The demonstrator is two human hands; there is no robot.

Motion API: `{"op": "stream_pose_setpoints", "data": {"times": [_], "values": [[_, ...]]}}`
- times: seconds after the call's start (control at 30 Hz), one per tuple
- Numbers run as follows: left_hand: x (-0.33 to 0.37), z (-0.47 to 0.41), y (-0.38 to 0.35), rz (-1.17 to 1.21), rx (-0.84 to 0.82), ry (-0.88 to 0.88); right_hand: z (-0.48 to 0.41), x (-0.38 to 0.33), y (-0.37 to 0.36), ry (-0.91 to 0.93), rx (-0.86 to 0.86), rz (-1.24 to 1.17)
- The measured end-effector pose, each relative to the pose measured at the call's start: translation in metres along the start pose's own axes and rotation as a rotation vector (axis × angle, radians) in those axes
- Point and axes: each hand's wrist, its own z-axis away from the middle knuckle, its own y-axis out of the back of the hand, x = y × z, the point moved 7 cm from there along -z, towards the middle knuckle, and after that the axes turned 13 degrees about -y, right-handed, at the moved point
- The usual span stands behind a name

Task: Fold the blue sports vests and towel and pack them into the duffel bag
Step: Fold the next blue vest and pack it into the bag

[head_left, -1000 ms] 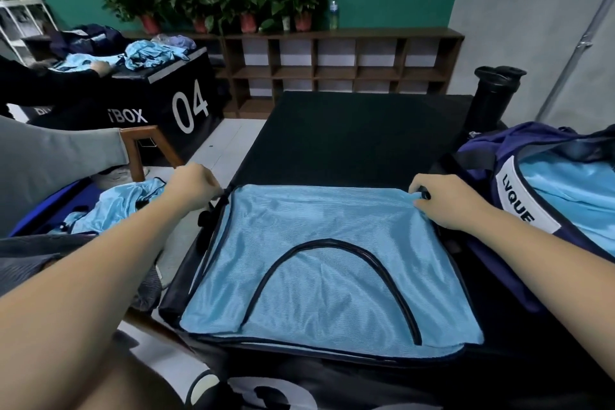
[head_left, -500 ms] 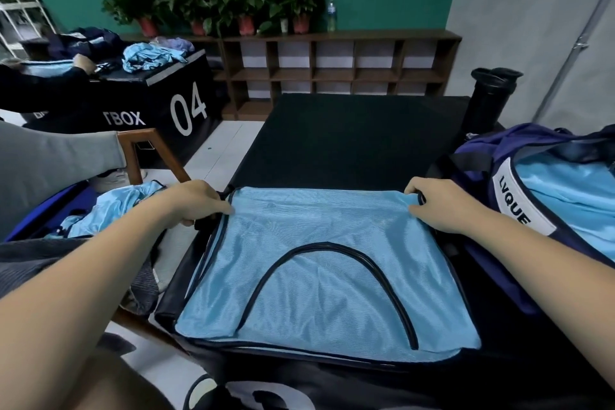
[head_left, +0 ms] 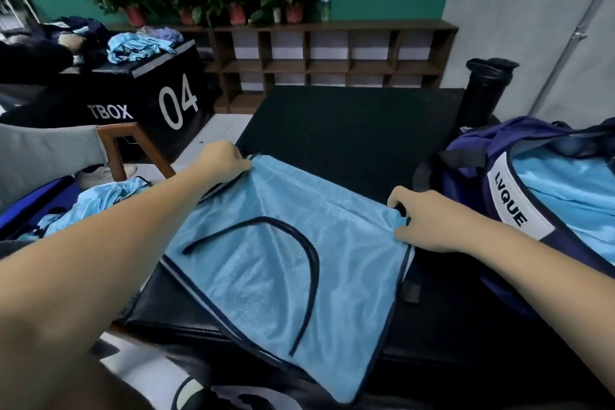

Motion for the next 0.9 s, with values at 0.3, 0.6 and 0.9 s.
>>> {"op": "stream_pose_setpoints", "data": {"times": [0.3,0.6,0.9], "values": [[0.067,-0.070,-0.025,-0.134,0.096,-0.092,0.045,-0.027,-0.010,0.083,-0.052,0.119],[0.158,-0.117,-0.059,-0.193,0.094,-0.213,0.074,-0.031,-0.021,0.168,-0.089,0.190],[0.204,-0.128,-0.084,-0.172,0.104,-0.316,0.085,-0.014,-0.013,0.168,-0.145,0.170]]}}
